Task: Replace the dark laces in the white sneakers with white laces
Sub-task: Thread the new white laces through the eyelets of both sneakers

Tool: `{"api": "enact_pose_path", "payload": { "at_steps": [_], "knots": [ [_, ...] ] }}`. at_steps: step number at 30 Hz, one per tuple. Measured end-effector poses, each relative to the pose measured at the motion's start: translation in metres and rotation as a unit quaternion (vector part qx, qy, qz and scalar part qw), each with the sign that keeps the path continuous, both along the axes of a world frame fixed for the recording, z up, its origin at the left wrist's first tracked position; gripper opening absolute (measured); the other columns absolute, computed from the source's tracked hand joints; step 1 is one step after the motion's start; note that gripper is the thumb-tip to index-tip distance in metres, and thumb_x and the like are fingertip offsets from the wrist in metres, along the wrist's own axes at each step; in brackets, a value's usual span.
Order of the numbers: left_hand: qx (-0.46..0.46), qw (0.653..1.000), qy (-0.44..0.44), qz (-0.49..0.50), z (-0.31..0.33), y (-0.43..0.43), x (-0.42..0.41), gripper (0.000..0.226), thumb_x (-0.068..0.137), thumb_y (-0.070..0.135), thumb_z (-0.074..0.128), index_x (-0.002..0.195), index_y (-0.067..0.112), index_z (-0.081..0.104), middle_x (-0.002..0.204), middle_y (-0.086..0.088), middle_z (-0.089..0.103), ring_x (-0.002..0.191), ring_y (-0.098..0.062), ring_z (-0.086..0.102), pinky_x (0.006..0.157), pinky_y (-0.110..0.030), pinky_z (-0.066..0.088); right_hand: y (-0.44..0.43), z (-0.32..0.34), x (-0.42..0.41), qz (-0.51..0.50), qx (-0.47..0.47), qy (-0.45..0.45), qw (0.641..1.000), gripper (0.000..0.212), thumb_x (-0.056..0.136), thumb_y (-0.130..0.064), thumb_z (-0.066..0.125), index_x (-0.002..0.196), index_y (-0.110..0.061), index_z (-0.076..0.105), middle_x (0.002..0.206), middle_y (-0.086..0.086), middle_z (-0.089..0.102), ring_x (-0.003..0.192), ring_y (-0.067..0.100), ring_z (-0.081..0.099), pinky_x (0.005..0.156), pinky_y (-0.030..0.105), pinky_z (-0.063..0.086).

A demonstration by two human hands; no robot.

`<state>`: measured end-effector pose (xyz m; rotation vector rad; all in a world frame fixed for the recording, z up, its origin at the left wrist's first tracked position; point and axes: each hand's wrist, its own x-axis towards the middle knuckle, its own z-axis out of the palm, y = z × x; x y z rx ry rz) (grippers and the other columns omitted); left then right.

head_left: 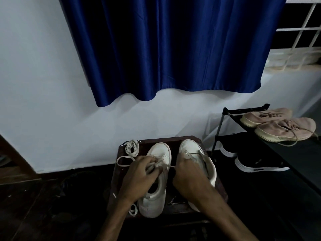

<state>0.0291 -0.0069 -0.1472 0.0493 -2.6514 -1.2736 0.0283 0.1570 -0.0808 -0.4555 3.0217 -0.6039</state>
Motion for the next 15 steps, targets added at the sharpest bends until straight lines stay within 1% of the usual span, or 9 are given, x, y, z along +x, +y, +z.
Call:
{"api": "enact_pose_path", "payload": {
  "at_steps": [1, 2, 3, 5, 6, 8, 11, 13, 15],
  "knots": [
    [-0.002, 1.000, 0.017, 0.011, -0.004, 0.000, 0.000, 0.038, 0.070, 0.060, 0.055, 0.097, 0.035, 0.066, 0.105, 0.017, 0.058, 0.102, 0.002, 0.057, 0.089, -0.027, 0.048, 0.005, 0.008, 0.001, 0.001, 0.029, 0.010, 1.000, 0.026, 0.091, -0.015, 0.042, 0.116, -0.008, 0.046, 0.111, 0.012, 0.065, 0.108, 0.030, 0.060, 0.092, 0.034, 0.039],
    [0.012, 0.999, 0.031, 0.018, -0.008, 0.001, 0.000, 0.035, 0.070, 0.059, 0.056, 0.095, 0.037, 0.065, 0.105, 0.016, 0.059, 0.103, -0.002, 0.058, 0.089, -0.030, 0.050, 0.011, 0.015, 0.001, 0.004, 0.056, 0.016, 0.998, 0.027, 0.090, -0.017, 0.043, 0.116, -0.010, 0.049, 0.111, 0.011, 0.065, 0.108, 0.030, 0.060, 0.093, 0.034, 0.040],
    [0.036, 0.999, 0.036, 0.020, -0.011, 0.002, -0.002, 0.032, 0.069, 0.058, 0.057, 0.093, 0.038, 0.063, 0.106, 0.015, 0.059, 0.104, -0.005, 0.059, 0.090, -0.031, 0.050, 0.017, 0.021, -0.002, 0.006, 0.073, 0.016, 0.997, 0.025, 0.090, -0.019, 0.044, 0.112, -0.011, 0.052, 0.110, 0.011, 0.065, 0.107, 0.030, 0.060, 0.088, 0.034, 0.042],
    [0.096, 0.995, 0.035, 0.011, -0.011, 0.005, -0.003, 0.028, 0.067, 0.053, 0.061, 0.091, 0.038, 0.062, 0.109, 0.010, 0.057, 0.104, -0.003, 0.059, 0.093, -0.029, 0.050, 0.025, 0.029, -0.010, 0.005, 0.093, 0.012, 0.996, 0.020, 0.091, -0.022, 0.047, 0.105, -0.013, 0.057, 0.109, 0.009, 0.064, 0.103, 0.031, 0.061, 0.075, 0.033, 0.042],
    [0.117, 0.993, 0.034, 0.006, -0.011, 0.007, -0.004, 0.026, 0.068, 0.048, 0.063, 0.091, 0.037, 0.062, 0.111, 0.008, 0.056, 0.104, -0.001, 0.059, 0.094, -0.026, 0.049, 0.026, 0.030, -0.015, 0.009, 0.105, 0.011, 0.994, 0.019, 0.092, -0.025, 0.049, 0.104, -0.014, 0.057, 0.110, 0.009, 0.063, 0.103, 0.031, 0.061, 0.073, 0.033, 0.041],
    [0.135, 0.990, 0.039, 0.005, -0.013, 0.009, -0.005, 0.025, 0.067, 0.042, 0.064, 0.092, 0.037, 0.062, 0.112, 0.008, 0.056, 0.103, 0.001, 0.059, 0.092, -0.023, 0.047, 0.022, 0.027, -0.026, 0.028, 0.112, 0.026, 0.993, 0.024, 0.094, -0.033, 0.053, 0.109, -0.014, 0.056, 0.113, 0.007, 0.062, 0.106, 0.029, 0.059, 0.074, 0.033, 0.040],
    [0.157, 0.987, 0.041, 0.005, -0.017, 0.009, -0.006, 0.033, 0.064, 0.048, 0.060, 0.095, 0.038, 0.062, 0.115, 0.009, 0.056, 0.108, -0.003, 0.059, 0.096, -0.027, 0.048, 0.003, 0.009, -0.034, 0.068, 0.088, 0.023, 0.994, 0.035, 0.094, -0.044, 0.053, 0.113, -0.015, 0.058, 0.115, 0.004, 0.060, 0.111, 0.026, 0.056, 0.081, 0.037, 0.044],
    [0.152, 0.988, 0.041, 0.006, -0.018, 0.010, -0.006, 0.032, 0.065, 0.049, 0.059, 0.095, 0.039, 0.062, 0.116, 0.010, 0.056, 0.109, -0.004, 0.059, 0.097, -0.029, 0.048, -0.009, -0.005, -0.035, 0.089, 0.077, 0.023, 0.993, 0.026, 0.096, -0.036, 0.052, 0.109, -0.015, 0.059, 0.110, 0.006, 0.062, 0.108, 0.028, 0.058, 0.079, 0.037, 0.046],
    [0.127, 0.991, 0.048, 0.012, -0.018, 0.010, -0.007, 0.031, 0.065, 0.050, 0.057, 0.095, 0.041, 0.060, 0.115, 0.011, 0.056, 0.109, -0.002, 0.057, 0.098, -0.027, 0.047, -0.012, -0.005, -0.031, 0.090, 0.070, 0.036, 0.993, 0.019, 0.095, -0.029, 0.050, 0.106, -0.017, 0.060, 0.107, 0.007, 0.064, 0.104, 0.029, 0.059, 0.077, 0.035, 0.045]
  ]
}}
